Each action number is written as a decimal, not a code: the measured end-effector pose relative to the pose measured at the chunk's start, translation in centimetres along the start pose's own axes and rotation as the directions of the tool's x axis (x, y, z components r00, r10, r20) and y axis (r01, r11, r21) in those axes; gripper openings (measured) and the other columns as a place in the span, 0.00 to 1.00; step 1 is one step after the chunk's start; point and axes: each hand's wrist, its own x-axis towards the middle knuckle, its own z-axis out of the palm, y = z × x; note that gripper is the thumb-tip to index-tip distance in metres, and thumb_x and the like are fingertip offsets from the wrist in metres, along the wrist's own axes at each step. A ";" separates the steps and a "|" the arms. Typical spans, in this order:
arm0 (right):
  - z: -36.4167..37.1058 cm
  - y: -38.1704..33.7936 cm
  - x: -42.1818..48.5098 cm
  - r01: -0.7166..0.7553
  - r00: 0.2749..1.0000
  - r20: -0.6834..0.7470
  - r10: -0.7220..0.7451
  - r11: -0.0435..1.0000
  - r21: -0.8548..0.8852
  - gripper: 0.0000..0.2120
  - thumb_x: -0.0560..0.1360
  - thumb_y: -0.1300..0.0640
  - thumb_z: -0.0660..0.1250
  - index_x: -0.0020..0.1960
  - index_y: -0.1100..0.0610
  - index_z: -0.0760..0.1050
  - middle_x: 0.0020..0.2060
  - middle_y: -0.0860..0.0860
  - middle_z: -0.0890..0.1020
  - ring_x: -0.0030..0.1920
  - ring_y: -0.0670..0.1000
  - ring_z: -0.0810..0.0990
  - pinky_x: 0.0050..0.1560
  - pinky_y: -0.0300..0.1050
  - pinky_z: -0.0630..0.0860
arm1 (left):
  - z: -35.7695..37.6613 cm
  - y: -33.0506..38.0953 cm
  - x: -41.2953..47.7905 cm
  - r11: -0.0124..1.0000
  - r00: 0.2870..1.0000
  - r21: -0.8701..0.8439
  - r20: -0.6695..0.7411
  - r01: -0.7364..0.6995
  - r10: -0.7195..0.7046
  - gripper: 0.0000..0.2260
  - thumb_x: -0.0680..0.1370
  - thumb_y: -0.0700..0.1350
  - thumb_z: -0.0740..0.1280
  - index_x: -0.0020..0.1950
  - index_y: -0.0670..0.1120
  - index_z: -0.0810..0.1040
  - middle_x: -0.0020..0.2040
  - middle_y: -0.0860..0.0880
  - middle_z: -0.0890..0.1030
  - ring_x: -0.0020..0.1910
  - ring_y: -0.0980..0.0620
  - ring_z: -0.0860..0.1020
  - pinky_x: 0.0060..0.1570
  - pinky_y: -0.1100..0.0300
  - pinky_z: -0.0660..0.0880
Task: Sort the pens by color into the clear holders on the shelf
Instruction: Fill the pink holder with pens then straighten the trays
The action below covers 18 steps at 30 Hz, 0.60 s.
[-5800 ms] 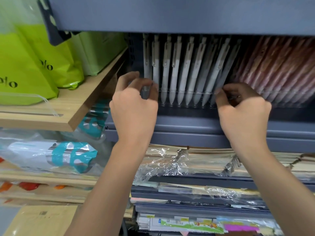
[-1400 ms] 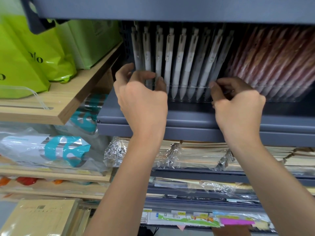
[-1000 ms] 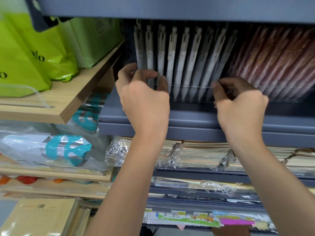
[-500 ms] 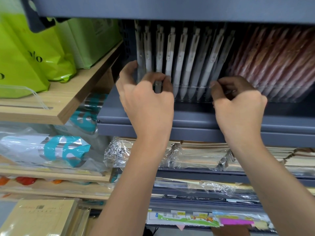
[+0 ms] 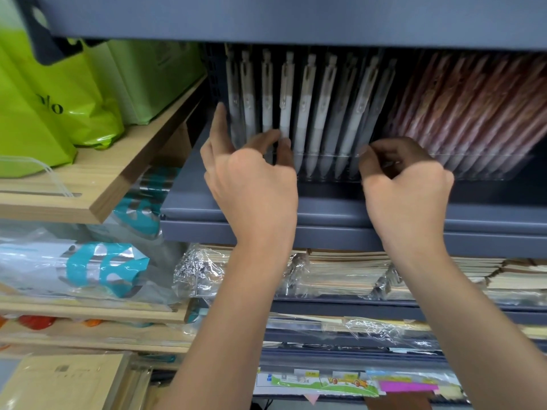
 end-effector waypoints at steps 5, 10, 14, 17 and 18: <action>0.0 0.0 0.0 -0.016 1.000 0.001 0.016 1.000 0.009 0.07 0.76 0.51 0.67 0.45 0.52 0.80 0.31 0.41 0.80 0.37 0.37 0.76 0.37 0.22 0.65 | 0.3 0.1 0.2 0.994 0.999 -0.105 -0.013 0.042 -0.044 0.02 0.73 0.42 0.74 0.44 0.48 0.87 0.73 0.46 0.70 0.69 0.43 0.70 0.64 0.43 0.72; 0.0 -0.1 0.0 -0.020 1.000 0.001 0.020 1.000 0.005 0.06 0.75 0.51 0.66 0.45 0.52 0.80 0.31 0.42 0.80 0.37 0.39 0.75 0.37 0.25 0.65 | 0.2 0.3 0.1 0.995 0.999 -0.094 -0.028 0.033 -0.036 0.02 0.72 0.45 0.75 0.43 0.47 0.85 0.71 0.47 0.71 0.69 0.45 0.69 0.65 0.45 0.70; 0.0 -0.2 0.0 -0.021 1.000 0.007 0.021 1.000 0.005 0.06 0.75 0.51 0.66 0.46 0.52 0.80 0.31 0.43 0.81 0.36 0.44 0.76 0.37 0.32 0.68 | 0.2 0.3 0.1 0.997 0.999 -0.068 -0.031 0.026 -0.029 0.02 0.72 0.45 0.75 0.43 0.48 0.85 0.70 0.47 0.72 0.69 0.45 0.69 0.65 0.46 0.70; -0.1 -0.2 0.0 -0.033 0.999 0.012 0.033 0.999 0.013 0.06 0.75 0.51 0.67 0.46 0.52 0.80 0.31 0.42 0.80 0.36 0.40 0.76 0.37 0.28 0.67 | 0.3 0.3 0.1 0.997 0.999 -0.070 -0.035 0.031 -0.033 0.02 0.72 0.45 0.76 0.44 0.48 0.86 0.70 0.47 0.72 0.69 0.46 0.69 0.65 0.46 0.70; -0.1 -0.2 0.0 -0.036 0.999 0.015 0.035 0.999 0.012 0.06 0.75 0.51 0.67 0.46 0.52 0.80 0.31 0.42 0.80 0.37 0.39 0.76 0.37 0.27 0.66 | 0.3 0.2 0.1 0.997 0.999 -0.065 -0.037 0.029 -0.031 0.02 0.72 0.45 0.76 0.44 0.48 0.86 0.70 0.47 0.72 0.69 0.46 0.69 0.65 0.46 0.71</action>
